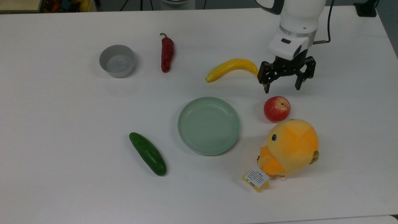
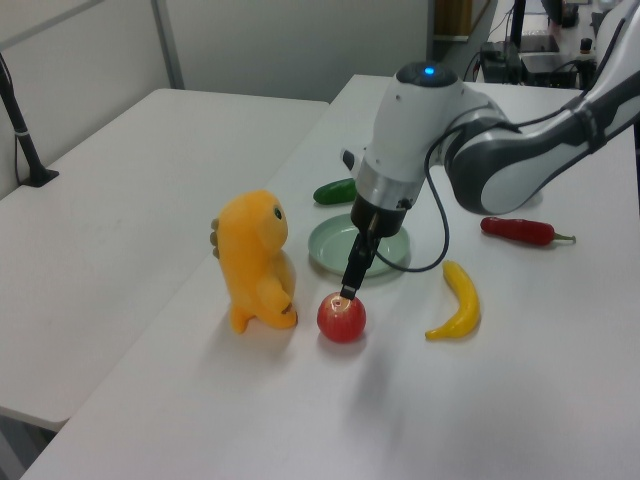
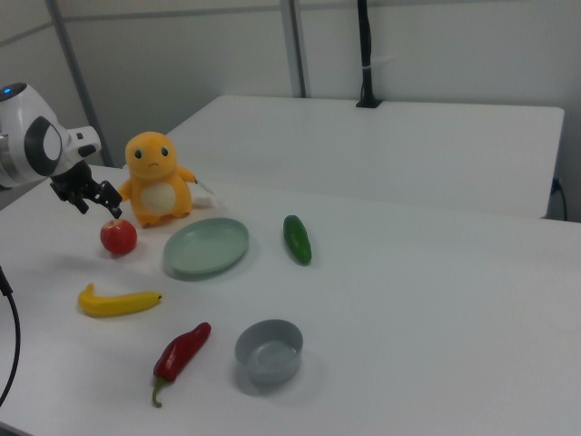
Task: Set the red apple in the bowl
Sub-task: 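Move the open gripper over the red apple beside the banana, then lower the gripper around the red apple and close it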
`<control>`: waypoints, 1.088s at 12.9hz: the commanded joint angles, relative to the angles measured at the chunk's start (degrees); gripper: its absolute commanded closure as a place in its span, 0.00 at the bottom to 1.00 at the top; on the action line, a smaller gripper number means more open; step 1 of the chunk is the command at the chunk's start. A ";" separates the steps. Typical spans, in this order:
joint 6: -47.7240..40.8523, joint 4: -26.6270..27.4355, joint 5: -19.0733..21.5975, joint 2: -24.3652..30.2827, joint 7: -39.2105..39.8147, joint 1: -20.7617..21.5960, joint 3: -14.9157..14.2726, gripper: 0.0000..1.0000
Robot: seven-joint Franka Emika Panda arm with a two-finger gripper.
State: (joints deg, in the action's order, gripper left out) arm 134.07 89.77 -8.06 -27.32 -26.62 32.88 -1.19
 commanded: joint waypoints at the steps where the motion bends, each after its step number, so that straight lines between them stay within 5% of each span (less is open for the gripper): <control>1: 5.05 -1.52 -4.14 -3.52 -1.24 0.95 -0.83 0.00; 14: 10.34 -1.44 -7.93 -8.27 -1.33 0.60 -0.83 0.00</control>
State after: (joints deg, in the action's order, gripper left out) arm 143.60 89.26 -14.10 -34.41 -26.62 32.95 -1.36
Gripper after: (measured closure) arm 0.000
